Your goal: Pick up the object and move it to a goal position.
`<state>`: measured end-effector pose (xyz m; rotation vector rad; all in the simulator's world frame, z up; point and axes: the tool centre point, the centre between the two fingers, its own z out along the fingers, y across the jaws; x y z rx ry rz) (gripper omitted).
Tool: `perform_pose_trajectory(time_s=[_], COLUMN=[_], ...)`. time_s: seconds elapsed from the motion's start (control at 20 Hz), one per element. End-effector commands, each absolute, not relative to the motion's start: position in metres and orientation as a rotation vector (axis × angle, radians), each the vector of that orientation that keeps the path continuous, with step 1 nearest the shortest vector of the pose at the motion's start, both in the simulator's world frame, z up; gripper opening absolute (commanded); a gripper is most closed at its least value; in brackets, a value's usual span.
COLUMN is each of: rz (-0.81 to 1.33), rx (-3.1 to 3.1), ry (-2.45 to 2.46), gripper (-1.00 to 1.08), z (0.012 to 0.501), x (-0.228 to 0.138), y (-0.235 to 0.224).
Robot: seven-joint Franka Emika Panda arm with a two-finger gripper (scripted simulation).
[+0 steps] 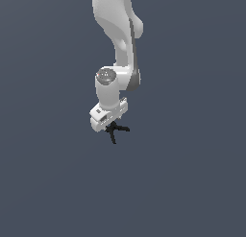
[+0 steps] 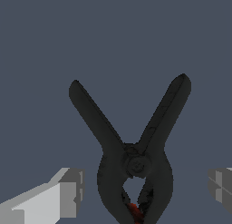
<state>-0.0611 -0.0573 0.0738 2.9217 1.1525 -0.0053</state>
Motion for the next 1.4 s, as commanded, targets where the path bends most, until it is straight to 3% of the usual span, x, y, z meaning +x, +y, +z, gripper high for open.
perform_pose_trajectory(time_s=[0.0, 0.5, 1.25, 1.3, 1.35], rz=[-0.002, -0.001, -0.001, -0.001, -0.001], rx=[2.905, 2.892, 2.890, 2.890, 2.890], ry=[1.196, 1.226, 1.233, 1.233, 1.233], gripper=[1.00, 1.00, 1.00, -1.00, -1.00], z=[0.071, 0.067, 0.019, 0.019, 0.019], x=[-0.063, -0.065, -0.066, -0.066, -0.066], y=[-0.058, -0.059, -0.059, -0.059, -0.059])
